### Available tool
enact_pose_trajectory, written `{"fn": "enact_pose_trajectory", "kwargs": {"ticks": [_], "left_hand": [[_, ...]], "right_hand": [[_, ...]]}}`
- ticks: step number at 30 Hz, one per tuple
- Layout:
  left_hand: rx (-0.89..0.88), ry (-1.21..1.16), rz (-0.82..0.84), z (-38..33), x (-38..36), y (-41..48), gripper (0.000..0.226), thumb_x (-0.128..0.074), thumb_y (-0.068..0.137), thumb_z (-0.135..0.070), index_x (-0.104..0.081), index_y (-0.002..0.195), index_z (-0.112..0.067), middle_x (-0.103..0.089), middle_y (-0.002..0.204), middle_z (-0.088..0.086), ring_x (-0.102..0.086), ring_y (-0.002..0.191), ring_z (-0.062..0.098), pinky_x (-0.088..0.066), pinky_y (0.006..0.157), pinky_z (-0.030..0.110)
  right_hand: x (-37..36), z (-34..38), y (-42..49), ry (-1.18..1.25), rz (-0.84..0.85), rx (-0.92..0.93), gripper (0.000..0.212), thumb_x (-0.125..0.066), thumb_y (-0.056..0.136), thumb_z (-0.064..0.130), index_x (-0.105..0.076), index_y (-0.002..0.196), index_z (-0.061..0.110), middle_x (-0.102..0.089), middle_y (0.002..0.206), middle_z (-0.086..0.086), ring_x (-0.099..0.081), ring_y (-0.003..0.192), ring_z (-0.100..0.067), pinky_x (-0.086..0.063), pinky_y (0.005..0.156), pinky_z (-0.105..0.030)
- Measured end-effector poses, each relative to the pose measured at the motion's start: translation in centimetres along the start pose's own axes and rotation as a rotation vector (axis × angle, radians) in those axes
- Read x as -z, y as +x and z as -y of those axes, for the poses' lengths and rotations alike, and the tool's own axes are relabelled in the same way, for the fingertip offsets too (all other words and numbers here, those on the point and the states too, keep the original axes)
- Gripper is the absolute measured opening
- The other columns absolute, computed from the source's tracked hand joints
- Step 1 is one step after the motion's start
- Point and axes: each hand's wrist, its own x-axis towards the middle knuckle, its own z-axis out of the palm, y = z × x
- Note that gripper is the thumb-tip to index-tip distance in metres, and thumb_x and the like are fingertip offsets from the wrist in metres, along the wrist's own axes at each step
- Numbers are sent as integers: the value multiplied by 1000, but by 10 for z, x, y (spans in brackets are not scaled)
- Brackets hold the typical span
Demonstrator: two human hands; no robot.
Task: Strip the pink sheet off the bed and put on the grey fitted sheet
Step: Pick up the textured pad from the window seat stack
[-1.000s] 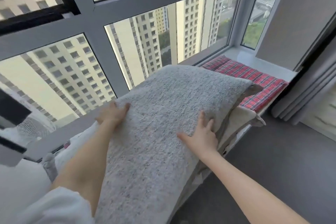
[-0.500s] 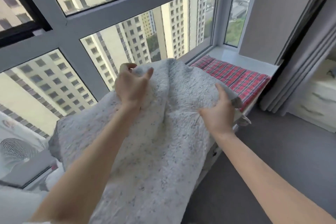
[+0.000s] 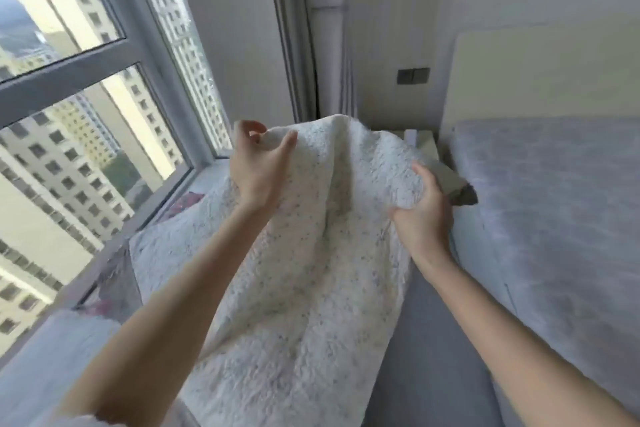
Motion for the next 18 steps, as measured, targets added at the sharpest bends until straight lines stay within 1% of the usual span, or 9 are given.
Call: {"fn": "enact_pose_trajectory", "kwargs": {"ticks": [2, 4, 6, 8, 9, 12, 14, 16, 18], "left_hand": [[45, -51, 69, -4, -72, 11, 31, -68, 76, -32, -48, 98, -22, -50, 83, -15, -52, 76, 7, -46, 69, 28], [87, -98, 126, -7, -144, 19, 26, -64, 75, -25, -49, 96, -23, -51, 79, -15, -53, 76, 10, -45, 69, 28], [118, -136, 191, -9, -212, 25, 23, -63, 76, -21, -49, 94, -22, -51, 78, -16, -52, 74, 9, -45, 70, 28], [136, -169, 268, -7, -273, 31, 22, -63, 75, -19, -48, 90, -23, -51, 78, -16, -51, 72, 8, -47, 74, 33], [146, -181, 308, -5, -302, 37, 22, -64, 75, -20, -47, 89, -24, -52, 78, -16, -52, 73, 10, -49, 76, 36], [161, -222, 433, 1, -394, 59, 23, -64, 72, -23, -47, 88, -25, -52, 80, -16, -53, 79, 16, -49, 78, 40], [144, -239, 517, 3, -458, 76, 22, -63, 75, -17, -47, 90, -22, -52, 82, -13, -52, 79, 18, -48, 75, 36], [101, -237, 631, 3, -520, 93, 20, -59, 79, -11, -46, 92, -18, -51, 81, -11, -50, 76, 17, -44, 71, 33], [54, -219, 743, -1, -578, 109, 17, -56, 82, -11, -44, 93, -18, -49, 77, -10, -47, 68, 14, -42, 65, 33]], "right_hand": [[28, -25, 48, -73, -52, -50, 67, -58, 75, -9, -51, 132, 25, -50, 134, -1, -48, 121, -18, -34, 82, -13], [50, -50, 97, -134, -104, -72, 61, -55, 76, -8, -55, 128, 25, -52, 130, -6, -52, 116, -24, -43, 88, -26], [69, -75, 144, -192, -169, -92, 57, -55, 75, -8, -59, 123, 23, -54, 124, -9, -57, 107, -28, -47, 85, -33], [84, -99, 184, -238, -213, -132, 52, -55, 75, -8, -61, 117, 23, -54, 122, -8, -59, 98, -28, -44, 72, -28], [90, -112, 204, -247, -227, -153, 50, -55, 75, -9, -62, 113, 23, -54, 123, -7, -59, 97, -27, -42, 69, -25], [104, -153, 268, -252, -272, -208, 41, -57, 74, -10, -60, 99, 22, -55, 121, -5, -56, 104, -24, -38, 70, -24], [110, -180, 312, -246, -315, -267, 38, -59, 73, -10, -57, 92, 23, -56, 117, -3, -56, 101, -21, -35, 68, -22], [116, -205, 351, -231, -384, -336, 34, -60, 73, -11, -57, 89, 20, -57, 110, 0, -53, 93, -16, -33, 66, -21], [120, -227, 386, -214, -457, -415, 32, -59, 73, -12, -58, 87, 17, -57, 104, 1, -52, 93, -15, -35, 68, -22]]}}
